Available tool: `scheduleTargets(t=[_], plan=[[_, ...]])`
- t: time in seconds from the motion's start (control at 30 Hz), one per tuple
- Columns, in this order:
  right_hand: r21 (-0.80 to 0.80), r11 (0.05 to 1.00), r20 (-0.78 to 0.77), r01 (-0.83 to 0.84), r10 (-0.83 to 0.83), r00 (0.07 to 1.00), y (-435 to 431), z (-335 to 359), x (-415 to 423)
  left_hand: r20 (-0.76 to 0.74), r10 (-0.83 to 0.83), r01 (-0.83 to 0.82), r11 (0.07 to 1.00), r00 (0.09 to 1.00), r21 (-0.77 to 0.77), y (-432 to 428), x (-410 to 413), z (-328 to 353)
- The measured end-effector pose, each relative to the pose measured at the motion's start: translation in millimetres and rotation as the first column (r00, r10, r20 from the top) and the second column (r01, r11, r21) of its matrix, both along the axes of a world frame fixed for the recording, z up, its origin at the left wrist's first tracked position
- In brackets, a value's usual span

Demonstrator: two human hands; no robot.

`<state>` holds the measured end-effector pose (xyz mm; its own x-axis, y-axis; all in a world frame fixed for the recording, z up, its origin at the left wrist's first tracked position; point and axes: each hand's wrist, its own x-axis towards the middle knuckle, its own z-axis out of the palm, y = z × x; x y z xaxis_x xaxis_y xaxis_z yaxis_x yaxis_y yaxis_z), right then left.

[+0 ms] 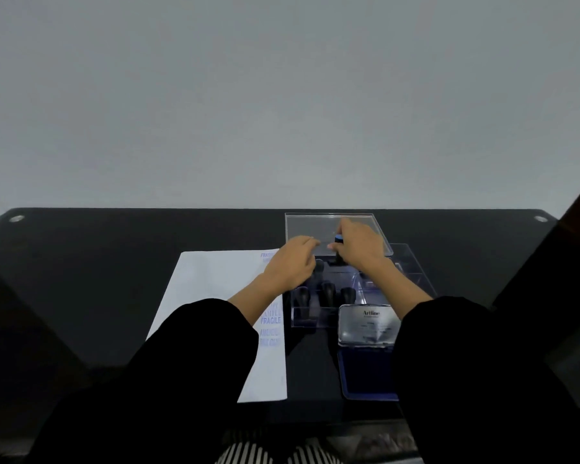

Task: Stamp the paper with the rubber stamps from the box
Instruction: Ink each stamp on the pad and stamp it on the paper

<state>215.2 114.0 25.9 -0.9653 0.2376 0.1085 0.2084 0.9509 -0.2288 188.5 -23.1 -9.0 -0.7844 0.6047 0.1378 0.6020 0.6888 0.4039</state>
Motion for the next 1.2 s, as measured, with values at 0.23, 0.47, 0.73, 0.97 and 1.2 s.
scheduleTargets(t=[0.23, 0.47, 0.73, 0.97, 1.2], plan=[[0.135, 0.991, 0.055, 0.003, -0.011, 0.998, 5.0, -31.1, -12.1, -0.052, 0.018, -0.021, 0.998, 0.998, -0.051, 10.4, -20.9, -25.7], [0.271, 0.962, 0.089, -0.021, -0.004, 0.996, 3.2, -34.7, -13.8, -0.033, -0.003, 0.003, 1.0, 0.999, 0.003, 8.4, -21.6, -29.8], [0.277, 0.96, 0.043, -0.042, 0.032, 0.999, -0.9, -27.3, -16.5, -0.025, -0.011, 0.011, 1.0, 1.0, 0.009, 7.8, -21.2, -30.3], [0.037, 0.999, 0.108, -0.03, 0.026, 0.994, -9.3, -31.7, -24.4, -0.019, -0.009, 0.01, 1.0, 1.0, 0.013, 8.5, -21.1, -29.7], [-0.01, 1.0, 0.13, -0.004, 0.005, 0.991, -16.4, -37.1, -26.8, -0.018, -0.01, 0.01, 1.0, 1.0, 0.026, 7.3, -20.8, -29.2]])
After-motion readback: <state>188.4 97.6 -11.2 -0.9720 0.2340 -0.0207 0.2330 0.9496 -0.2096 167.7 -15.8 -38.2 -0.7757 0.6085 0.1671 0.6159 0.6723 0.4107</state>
